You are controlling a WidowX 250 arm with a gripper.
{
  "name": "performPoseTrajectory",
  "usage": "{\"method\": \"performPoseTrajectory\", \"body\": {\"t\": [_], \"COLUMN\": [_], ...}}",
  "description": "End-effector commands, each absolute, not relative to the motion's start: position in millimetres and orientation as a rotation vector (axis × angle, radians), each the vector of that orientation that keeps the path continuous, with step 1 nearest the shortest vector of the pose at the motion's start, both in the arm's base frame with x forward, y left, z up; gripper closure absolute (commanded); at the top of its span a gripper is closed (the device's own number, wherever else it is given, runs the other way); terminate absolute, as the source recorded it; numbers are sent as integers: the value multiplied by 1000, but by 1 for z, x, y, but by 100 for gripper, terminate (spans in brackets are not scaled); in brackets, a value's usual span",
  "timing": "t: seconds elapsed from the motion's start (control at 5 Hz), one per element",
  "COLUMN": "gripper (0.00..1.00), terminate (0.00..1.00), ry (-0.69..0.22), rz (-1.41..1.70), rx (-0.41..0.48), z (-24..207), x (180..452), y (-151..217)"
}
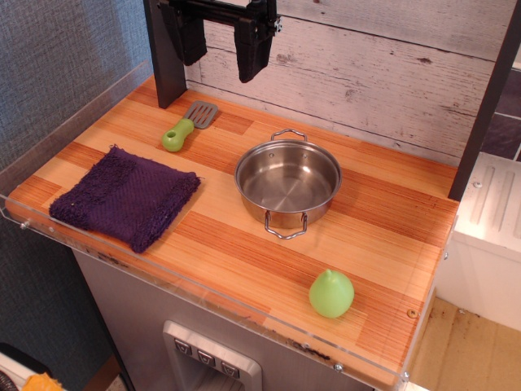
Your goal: Place the silver pot on top of the purple rag.
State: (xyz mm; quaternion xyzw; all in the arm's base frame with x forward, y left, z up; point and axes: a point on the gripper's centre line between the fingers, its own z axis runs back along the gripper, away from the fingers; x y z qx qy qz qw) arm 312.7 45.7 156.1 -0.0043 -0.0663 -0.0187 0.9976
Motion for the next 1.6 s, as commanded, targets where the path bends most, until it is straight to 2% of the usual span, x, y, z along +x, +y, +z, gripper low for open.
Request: {"method": "performPoseTrajectory", "body": {"t": [0.0, 0.2, 0.4, 0.6, 0.8, 1.2, 1.4], "gripper": [0, 0, 0, 0, 0, 0, 100], "terminate": [0, 0, 0, 0, 0, 0, 0], "ry": [-133, -204, -209, -188, -126, -72, -51], "rz": [-37, -32, -57, -64, -89, -107, -107], "rx": [-9, -17, 11, 58, 48, 4, 6], "z": [156, 151, 129, 90, 58, 36, 28], "x": [313, 320, 332, 341, 345, 324, 320], "y": [46, 55, 61, 67, 67, 45, 44]}}
